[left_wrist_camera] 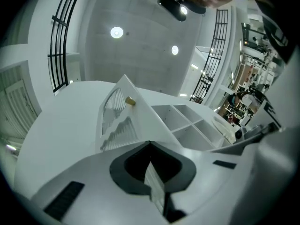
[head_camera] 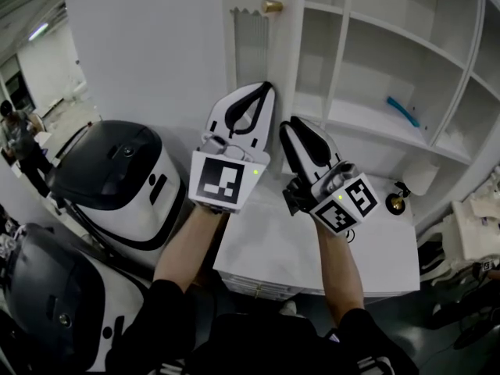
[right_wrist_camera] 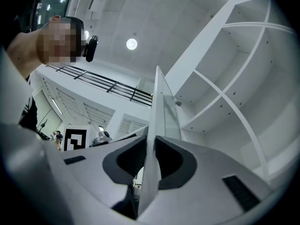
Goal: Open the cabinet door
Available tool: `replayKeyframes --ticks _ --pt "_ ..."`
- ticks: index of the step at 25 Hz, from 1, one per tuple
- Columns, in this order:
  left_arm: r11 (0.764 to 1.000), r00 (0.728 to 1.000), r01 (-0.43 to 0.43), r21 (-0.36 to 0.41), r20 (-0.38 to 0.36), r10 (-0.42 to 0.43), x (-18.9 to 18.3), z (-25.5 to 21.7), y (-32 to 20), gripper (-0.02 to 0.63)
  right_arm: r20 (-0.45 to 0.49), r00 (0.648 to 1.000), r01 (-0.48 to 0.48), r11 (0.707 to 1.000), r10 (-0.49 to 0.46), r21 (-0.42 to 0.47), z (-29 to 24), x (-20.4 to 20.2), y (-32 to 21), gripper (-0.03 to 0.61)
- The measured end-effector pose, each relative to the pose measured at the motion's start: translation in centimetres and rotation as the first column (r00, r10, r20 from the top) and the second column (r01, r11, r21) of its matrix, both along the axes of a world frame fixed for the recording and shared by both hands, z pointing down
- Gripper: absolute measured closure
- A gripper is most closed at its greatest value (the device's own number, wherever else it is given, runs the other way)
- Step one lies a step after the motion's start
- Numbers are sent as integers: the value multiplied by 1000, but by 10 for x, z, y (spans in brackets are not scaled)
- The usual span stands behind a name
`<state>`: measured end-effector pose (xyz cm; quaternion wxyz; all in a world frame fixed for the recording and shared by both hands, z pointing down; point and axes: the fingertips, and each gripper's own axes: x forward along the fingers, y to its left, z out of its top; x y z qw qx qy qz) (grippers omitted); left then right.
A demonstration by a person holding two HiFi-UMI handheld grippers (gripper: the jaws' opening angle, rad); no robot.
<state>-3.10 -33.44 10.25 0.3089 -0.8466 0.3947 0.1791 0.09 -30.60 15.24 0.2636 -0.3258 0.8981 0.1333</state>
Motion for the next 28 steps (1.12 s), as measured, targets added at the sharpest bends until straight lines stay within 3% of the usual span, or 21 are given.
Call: replayKeyframes --ticks 12,18,28 --pt "999 999 41 -21 9 -41 -63 16 13 603 15 997 80 996 -80 29 3 -67 14 505" --pt "997 1000 5 -72 -17 -6 -90 17 12 603 -9 996 93 994 -93 53 5 -95 15 505" --pt "993 997 38 -111 -57 -45 -137 34 11 603 -17 993 118 991 -117 57 9 -137 9 508"
